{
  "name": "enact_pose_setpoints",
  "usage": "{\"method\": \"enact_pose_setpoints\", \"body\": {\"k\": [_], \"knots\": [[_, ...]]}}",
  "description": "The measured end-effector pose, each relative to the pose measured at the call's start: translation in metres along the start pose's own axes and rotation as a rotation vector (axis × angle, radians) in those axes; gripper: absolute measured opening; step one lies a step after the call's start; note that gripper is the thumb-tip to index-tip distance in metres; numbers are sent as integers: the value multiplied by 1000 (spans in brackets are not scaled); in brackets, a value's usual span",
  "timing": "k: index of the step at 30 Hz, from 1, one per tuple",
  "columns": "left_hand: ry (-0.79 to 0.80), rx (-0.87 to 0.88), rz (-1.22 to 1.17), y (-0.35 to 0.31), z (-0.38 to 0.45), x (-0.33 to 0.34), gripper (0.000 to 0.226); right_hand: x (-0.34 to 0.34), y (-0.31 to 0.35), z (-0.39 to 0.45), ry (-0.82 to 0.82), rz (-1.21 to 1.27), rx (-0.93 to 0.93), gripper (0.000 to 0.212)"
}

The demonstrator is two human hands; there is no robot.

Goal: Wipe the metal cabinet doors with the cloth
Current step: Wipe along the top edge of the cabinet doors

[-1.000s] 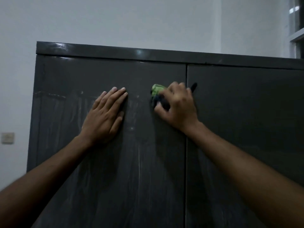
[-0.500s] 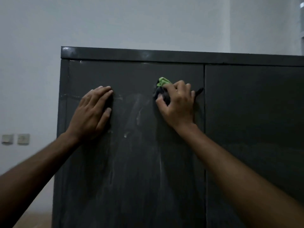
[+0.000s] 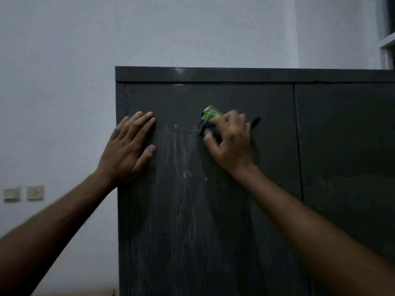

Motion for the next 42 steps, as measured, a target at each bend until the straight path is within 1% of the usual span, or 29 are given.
{"method": "enact_pose_setpoints", "body": {"k": [3,4,5,6,7,10,11,12,13,16,17,18,19,20,23,24,25,26,29,30,31,32,33,35,36,37,38,39,42], "knots": [[-19,8,-26,3,-1,2,66,4,20,-68,269,1,-478,21],[-26,7,-38,4,-1,2,66,1,13,-79,327,-28,-581,21],[-34,4,-49,4,-1,3,65,-3,3,-77,338,-51,-611,22],[-44,0,-60,4,-2,3,65,-4,-6,-65,297,-70,-555,21],[-55,-5,-71,4,-2,3,65,-5,-13,-46,219,-79,-424,21],[-77,-23,-118,5,-3,2,67,-3,-5,9,-37,-43,102,24],[-84,-29,-135,5,-3,1,67,4,10,10,-66,-29,170,24],[-94,-34,-150,5,-3,1,67,11,30,3,-59,-18,150,24],[-109,-37,-160,4,-4,0,67,19,49,-14,-5,-6,62,22],[-166,-78,-177,5,-9,-2,64,27,77,-89,278,-2,-430,24],[-181,-112,-189,7,-11,-2,64,24,71,-101,330,-25,-550,24],[-187,-151,-210,9,-14,-1,65,21,61,-99,334,-45,-598,23],[-183,-185,-236,12,-17,-1,66,19,50,-86,291,-67,-561,22],[-171,-202,-258,14,-19,-1,67,17,43,-64,216,-76,-450,20],[-130,-148,-262,19,-26,-4,69,17,45,3,-24,-51,55,21],[-115,-116,-255,22,-27,-6,70,23,59,9,-50,-33,140,22],[-95,-81,-243,26,-29,-8,70,30,77,4,-40,-19,139,22],[-74,-49,-231,30,-30,-9,71,39,94,-10,16,-4,61,22],[-56,12,-229,39,-34,-14,70,46,117,-81,285,5,-447,27],[-61,16,-257,41,-35,-16,70,43,109,-92,344,-19,-566,28],[-68,13,-291,42,-36,-18,70,40,98,-90,352,-34,-610,27],[-77,3,-322,44,-37,-20,70,39,89,-76,315,-44,-566,24],[-88,-12,-346,44,-38,-23,70,38,83,-57,248,-45,-452,23],[-118,-70,-414,47,-39,-27,72,39,85,-10,68,-37,-122,23],[-135,-113,-469,48,-39,-29,73,42,94,3,20,-25,-4,24],[-146,-149,-529,50,-38,-30,74,48,109,5,5,-5,42,25],[-151,-169,-583,50,-37,-31,75,56,124,-3,32,14,19,25],[-155,-174,-631,50,-37,-31,76,64,138,-20,99,32,-65,26],[-154,-168,-710,53,-38,-30,76,67,148,-86,362,32,-519,34]]}}
Point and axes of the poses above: each hand's wrist, its own z-axis towards the middle knuckle, its own x-axis out of the palm, y = z × x, the point moved 5 cm from there along z, towards the middle knuckle, and after that the axes turned 13 degrees about x, right-handed, at the moved point
